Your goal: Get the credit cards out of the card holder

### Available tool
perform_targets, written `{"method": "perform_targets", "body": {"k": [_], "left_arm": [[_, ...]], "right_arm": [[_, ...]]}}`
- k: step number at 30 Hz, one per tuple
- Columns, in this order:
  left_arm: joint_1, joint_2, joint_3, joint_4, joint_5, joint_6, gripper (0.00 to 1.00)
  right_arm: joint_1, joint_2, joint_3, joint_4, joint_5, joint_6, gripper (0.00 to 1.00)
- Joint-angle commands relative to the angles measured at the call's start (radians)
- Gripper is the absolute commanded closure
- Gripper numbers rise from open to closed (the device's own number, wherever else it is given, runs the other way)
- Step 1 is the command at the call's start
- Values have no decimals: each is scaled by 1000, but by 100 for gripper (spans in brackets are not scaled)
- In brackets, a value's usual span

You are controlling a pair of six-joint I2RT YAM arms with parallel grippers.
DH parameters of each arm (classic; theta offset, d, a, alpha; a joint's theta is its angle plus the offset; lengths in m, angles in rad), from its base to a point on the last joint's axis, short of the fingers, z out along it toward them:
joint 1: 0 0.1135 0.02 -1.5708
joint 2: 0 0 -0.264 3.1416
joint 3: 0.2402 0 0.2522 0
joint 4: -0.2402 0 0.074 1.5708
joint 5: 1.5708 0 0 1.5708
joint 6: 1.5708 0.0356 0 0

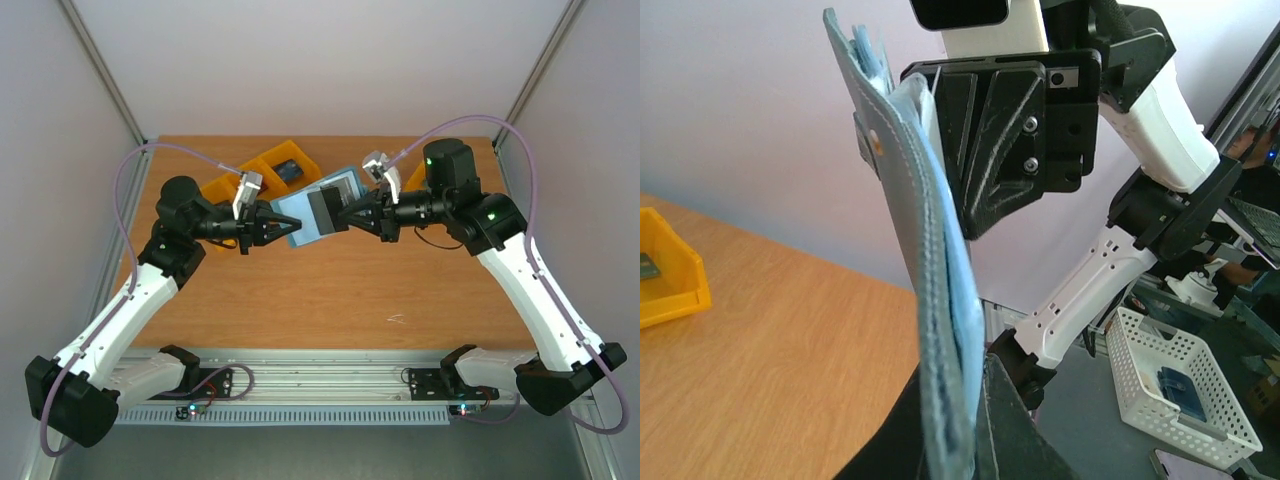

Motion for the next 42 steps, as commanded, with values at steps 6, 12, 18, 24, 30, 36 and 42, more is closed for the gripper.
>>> {"method": "perform_targets", "body": {"k": [6,12,18,24,30,36,42], "left_arm": [[-3,-31,-5,-33,29,75,100],[-3,-26,-11,-213,-10,178,100],[-3,5,-43,-410,-116,316,100],[-3,117,-149,-425,-116,427,100],[-3,320,-137,-324,-42,342,100],[-13,561,-71,-311,-40,277,100],[-17,816,98,-522,-123,312,100]], "right_arm": [[-106,-51,38,-140,75,-84,99],[-176,-103,48,-185,122,-94,99],[-182,-121,58,-176,74,-71,99],[-182,-117,51,-161,38,-51,99],[-182,-119,0,-169,30,-43,99],[-182,-84,-48,-168,61,-44,99],[-187,-16,-43,-159,48,-57,99]]}}
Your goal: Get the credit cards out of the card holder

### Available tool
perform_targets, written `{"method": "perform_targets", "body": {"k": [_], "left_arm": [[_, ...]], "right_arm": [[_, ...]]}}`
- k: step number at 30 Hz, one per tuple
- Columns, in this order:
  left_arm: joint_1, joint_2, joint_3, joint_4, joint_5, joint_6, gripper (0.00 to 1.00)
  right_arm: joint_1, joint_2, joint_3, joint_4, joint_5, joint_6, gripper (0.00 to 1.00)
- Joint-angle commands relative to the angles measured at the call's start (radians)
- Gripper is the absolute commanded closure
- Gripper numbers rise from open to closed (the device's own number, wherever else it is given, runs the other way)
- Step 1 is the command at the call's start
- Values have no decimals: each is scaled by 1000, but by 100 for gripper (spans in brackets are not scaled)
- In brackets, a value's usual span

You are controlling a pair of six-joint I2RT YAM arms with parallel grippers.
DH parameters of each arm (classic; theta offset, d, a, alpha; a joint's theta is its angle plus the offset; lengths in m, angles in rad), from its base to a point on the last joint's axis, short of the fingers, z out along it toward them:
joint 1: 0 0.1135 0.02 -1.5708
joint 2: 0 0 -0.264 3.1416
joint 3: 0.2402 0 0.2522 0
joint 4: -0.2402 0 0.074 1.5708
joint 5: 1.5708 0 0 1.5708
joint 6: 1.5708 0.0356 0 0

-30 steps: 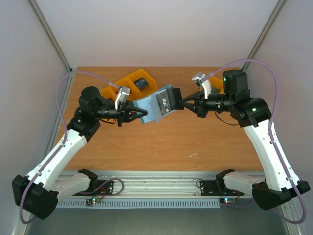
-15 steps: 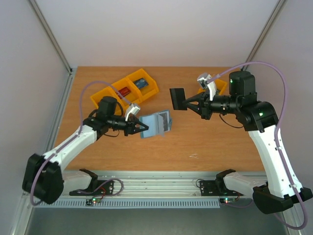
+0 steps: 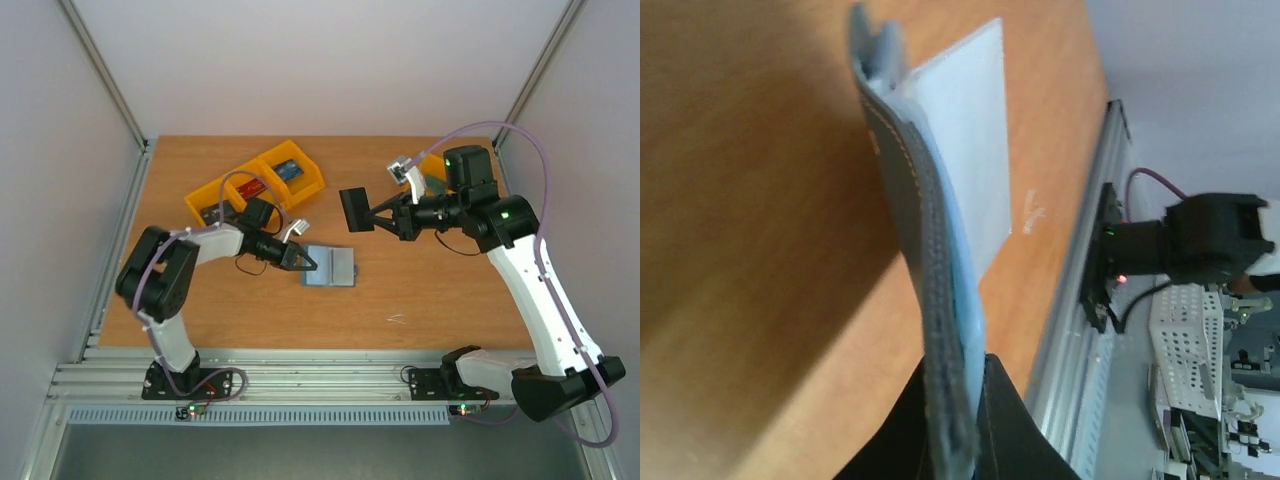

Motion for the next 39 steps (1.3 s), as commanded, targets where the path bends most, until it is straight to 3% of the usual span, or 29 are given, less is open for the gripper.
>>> {"method": "perform_targets", "body": {"k": [1,2,3,6,9,10,12,15,18,20,22,23,26,27,29,34,36,39], "left_arm": [[-5,162,148,-145,-11,44,100],[-5,182,170,-163,-11,54,96],[-6,191,174,-170,-24,62,84],[-2,174,170,-184,-111,56,35],[23,131,151,-179,-171,47,6],[33,106,145,-182,-173,52,1],[44,44,142,-226,-177,94,1],[44,-105,146,-338,-126,316,1],[44,-262,194,-432,-16,545,1],[44,-332,263,-452,50,597,1],[44,-385,319,-373,141,526,1],[44,-420,327,-276,185,414,1],[42,-504,257,324,228,-8,2],[40,-521,243,493,218,-239,2],[35,-539,284,502,192,-323,4],[57,-579,405,318,214,-218,4],[61,-586,473,97,174,-129,4],[61,-582,584,-361,24,235,6]], "right_arm": [[-10,44,7,15,-12,-5,99],[-12,56,10,16,-16,-7,99],[-14,64,16,16,-20,-10,99],[-19,82,31,11,-32,-15,99],[-22,83,42,13,-34,-19,99],[-22,82,44,13,-37,-19,99],[-22,75,53,12,-42,-18,99],[-22,56,64,21,-57,-16,99],[-22,27,75,49,-115,-5,99],[-22,4,71,99,-184,22,99],[-21,-24,55,190,-269,69,99],[-20,-39,43,242,-293,98,99],[-1,-71,19,393,-322,176,99],[12,-76,21,403,-303,180,99],[53,-81,50,351,-204,134,99],[251,8,246,-18,264,-148,99],[358,74,329,-173,446,-248,99],[449,124,386,-285,549,-319,99]]}}
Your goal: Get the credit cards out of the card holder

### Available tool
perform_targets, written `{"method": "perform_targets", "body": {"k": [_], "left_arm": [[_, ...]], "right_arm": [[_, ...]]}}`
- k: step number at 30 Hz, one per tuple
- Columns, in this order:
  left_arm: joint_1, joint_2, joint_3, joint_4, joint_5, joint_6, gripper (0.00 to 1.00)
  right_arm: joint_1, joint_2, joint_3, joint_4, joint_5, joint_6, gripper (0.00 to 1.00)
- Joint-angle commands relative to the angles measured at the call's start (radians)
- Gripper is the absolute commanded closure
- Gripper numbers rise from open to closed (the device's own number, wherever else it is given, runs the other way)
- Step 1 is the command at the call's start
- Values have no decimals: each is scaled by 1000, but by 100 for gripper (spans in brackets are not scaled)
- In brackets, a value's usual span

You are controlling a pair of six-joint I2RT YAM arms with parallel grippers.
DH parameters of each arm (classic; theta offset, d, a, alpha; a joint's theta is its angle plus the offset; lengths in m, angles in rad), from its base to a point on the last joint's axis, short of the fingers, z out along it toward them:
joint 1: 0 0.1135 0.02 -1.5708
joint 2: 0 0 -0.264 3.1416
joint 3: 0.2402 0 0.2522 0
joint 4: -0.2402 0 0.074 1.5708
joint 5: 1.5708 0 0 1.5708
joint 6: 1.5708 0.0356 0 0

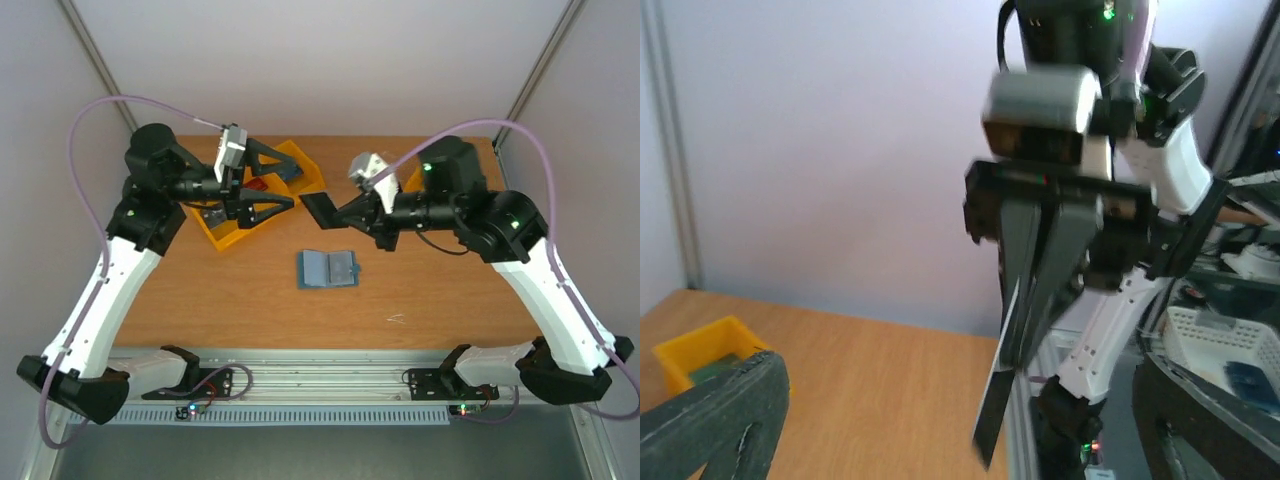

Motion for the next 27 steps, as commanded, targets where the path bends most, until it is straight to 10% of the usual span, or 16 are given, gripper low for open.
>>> {"method": "perform_targets", "body": {"k": [1,5,11,23,27], "left_arm": [[5,-20,138,-605,-159,489,6],[-8,-38,169,-950,-214,876,7],[-42,-48,151,-1046,-206,978,36],[-98,-63,107,-999,-222,1002,98],[-97,-87,88,-848,-249,845,100]], "right_arm": [[123,66,66,-269,307,-211,99],[216,95,89,-287,349,-261,99],[315,184,187,-323,441,-296,99],[359,239,252,-324,418,-307,99],[353,173,169,-209,411,-279,99]]}}
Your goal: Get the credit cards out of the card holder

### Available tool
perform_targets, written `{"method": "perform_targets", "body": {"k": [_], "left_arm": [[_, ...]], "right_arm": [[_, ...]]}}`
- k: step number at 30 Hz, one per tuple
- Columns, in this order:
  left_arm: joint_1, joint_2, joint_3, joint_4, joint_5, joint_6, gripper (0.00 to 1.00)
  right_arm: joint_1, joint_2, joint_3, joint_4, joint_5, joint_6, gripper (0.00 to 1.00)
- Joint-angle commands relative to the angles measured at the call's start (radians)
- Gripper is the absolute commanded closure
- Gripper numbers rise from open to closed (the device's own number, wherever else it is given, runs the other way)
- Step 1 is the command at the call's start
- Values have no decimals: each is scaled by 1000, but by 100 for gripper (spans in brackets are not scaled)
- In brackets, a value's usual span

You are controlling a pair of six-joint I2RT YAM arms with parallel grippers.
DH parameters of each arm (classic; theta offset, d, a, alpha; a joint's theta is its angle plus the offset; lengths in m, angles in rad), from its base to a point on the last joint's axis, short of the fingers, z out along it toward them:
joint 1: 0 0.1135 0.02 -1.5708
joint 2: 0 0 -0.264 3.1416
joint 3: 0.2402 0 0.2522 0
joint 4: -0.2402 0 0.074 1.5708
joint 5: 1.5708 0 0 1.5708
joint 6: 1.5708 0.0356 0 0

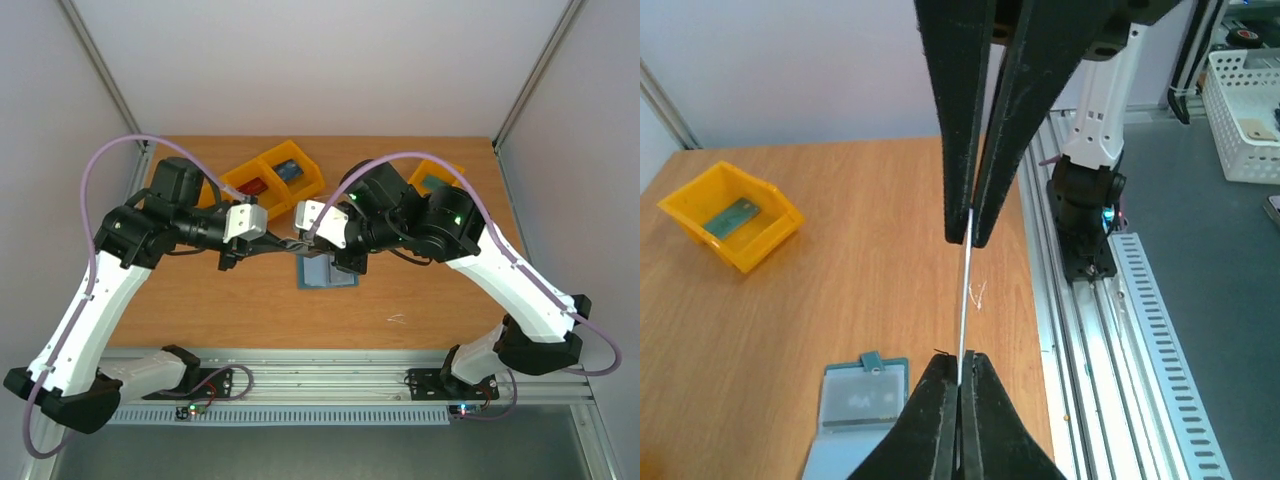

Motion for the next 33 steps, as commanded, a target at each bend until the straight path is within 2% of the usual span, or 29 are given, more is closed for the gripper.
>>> {"method": "perform_targets", "body": {"k": [1,2,4,5,7,9,11,13,16,20,22,28,31,32,33], "left_arm": [[-2,-48,-32,238,-29,-200,100],[3,-60,-45,324,-41,-334,100],[15,-80,-72,497,-13,-482,100],[18,-89,-90,573,20,-540,100],[19,-109,-136,741,101,-699,100],[23,-128,-202,920,91,-861,100],[25,-136,-243,1069,98,-952,100],[25,-137,-282,1209,103,-1056,100],[25,-136,-300,1265,111,-1115,100],[25,-137,-308,1270,114,-1123,100],[25,-139,-316,1268,114,-1123,100],[25,-151,-332,1204,112,-1085,100],[25,-150,-335,1178,121,-1074,100],[27,-148,-334,1156,129,-1063,93],[28,-146,-329,1130,135,-1033,75]], "right_arm": [[-7,-114,-107,165,13,29,94],[-27,-159,-193,244,6,50,80],[-92,-258,-345,416,-64,116,48],[-130,-305,-408,502,-118,165,38],[-181,-375,-509,681,-233,273,28],[-191,-410,-578,822,-301,358,27],[-192,-414,-608,906,-363,431,29],[-191,-408,-619,947,-371,477,37],[-192,-412,-629,980,-372,496,58],[-193,-415,-619,988,-420,503,90],[-193,-420,-617,987,-430,502,98],[-203,-455,-614,941,-401,476,99],[-205,-465,-594,865,-386,439,99],[-205,-464,-584,831,-390,412,99],[-205,-460,-565,783,-395,388,99]]}}
